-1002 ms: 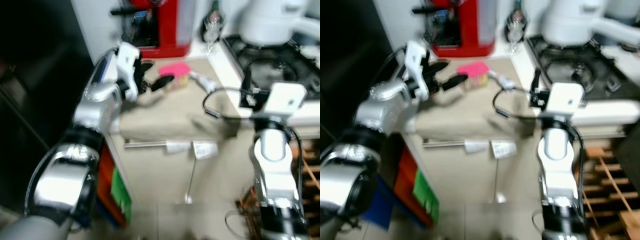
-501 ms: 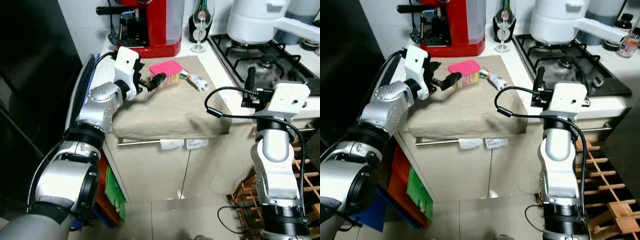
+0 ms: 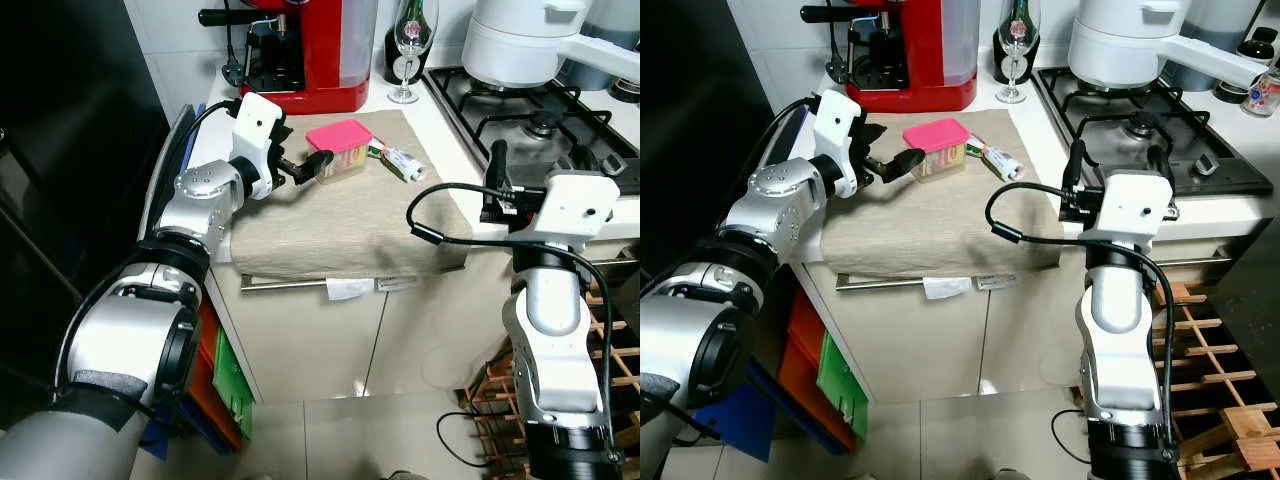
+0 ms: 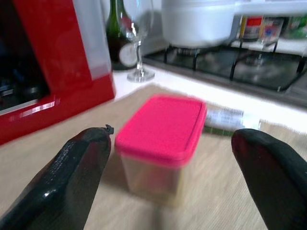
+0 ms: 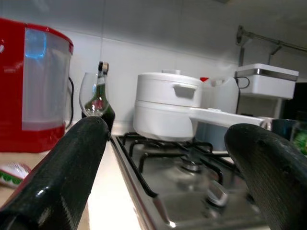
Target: Restocking fridge
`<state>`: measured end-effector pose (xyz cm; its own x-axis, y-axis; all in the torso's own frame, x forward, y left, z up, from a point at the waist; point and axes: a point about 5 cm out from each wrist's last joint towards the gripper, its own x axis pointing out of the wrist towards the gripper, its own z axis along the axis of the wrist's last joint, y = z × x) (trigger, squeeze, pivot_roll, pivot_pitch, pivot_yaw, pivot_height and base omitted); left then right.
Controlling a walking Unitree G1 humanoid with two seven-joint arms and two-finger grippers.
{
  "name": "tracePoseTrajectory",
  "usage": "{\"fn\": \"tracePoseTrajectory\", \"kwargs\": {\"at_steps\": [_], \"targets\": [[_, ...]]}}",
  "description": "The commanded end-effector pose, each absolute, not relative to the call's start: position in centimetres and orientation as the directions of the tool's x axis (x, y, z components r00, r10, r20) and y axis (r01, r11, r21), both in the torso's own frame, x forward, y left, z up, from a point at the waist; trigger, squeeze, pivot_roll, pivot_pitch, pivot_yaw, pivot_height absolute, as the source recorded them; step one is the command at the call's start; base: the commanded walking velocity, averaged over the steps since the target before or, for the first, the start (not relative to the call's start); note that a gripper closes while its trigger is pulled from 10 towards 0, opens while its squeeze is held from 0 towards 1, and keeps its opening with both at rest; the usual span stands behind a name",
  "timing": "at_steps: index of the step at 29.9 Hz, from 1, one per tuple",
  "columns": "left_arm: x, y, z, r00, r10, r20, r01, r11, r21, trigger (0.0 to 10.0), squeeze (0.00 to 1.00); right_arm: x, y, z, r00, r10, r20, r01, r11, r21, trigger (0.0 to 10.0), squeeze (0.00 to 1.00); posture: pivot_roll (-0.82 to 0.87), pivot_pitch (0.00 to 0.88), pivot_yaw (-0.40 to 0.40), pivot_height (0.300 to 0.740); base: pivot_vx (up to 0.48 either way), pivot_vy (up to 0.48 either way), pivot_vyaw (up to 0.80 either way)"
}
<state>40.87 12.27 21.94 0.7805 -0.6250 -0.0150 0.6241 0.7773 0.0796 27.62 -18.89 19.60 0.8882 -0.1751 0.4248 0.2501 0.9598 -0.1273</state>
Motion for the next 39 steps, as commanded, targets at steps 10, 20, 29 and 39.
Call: {"fn": "tracePoseTrajectory", "kwargs": {"at_steps": [10, 20, 29, 39], "targets": [[41.0, 11.7, 21.3, 0.791, -0.61, -0.056, 0.612, 0.782, 0.122, 10.0, 0.0, 25.1, -19.9, 20.1, 0.897, -0.176, 0.405, 0.266, 0.948, -0.176, 10.0, 0.2, -0.35, 0.076, 0.035, 0.74, 0.0, 0.0, 0.0], [41.1, 12.1, 20.6, 0.839, -0.536, -0.093, 0.544, 0.823, 0.164, 10.0, 0.0, 23.8, -20.1, 20.3, 0.917, -0.16, 0.365, 0.251, 0.944, -0.216, 10.0, 0.2, -0.38, 0.12, 0.011, 0.74, 0.0, 0.0, 0.0], [41.1, 11.6, 22.5, 0.775, -0.632, 0.027, 0.63, 0.775, 0.054, 10.0, 0.0, 23.9, -20.1, 20.2, 0.925, -0.157, 0.346, 0.244, 0.943, -0.226, 10.0, 0.2, -0.34, 0.111, 0.012, 0.74, 0.0, 0.0, 0.0], [38.5, 12.1, 26.2, 0.744, -0.533, 0.403, 0.604, 0.794, -0.065, 10.0, 0.0, 26.0, -19.3, 20.2, 0.916, -0.156, 0.369, 0.23, 0.959, -0.167, 10.0, 0.2, -0.2, 0.043, 0.029, 0.74, 0.0, 0.0, 0.0]]}}
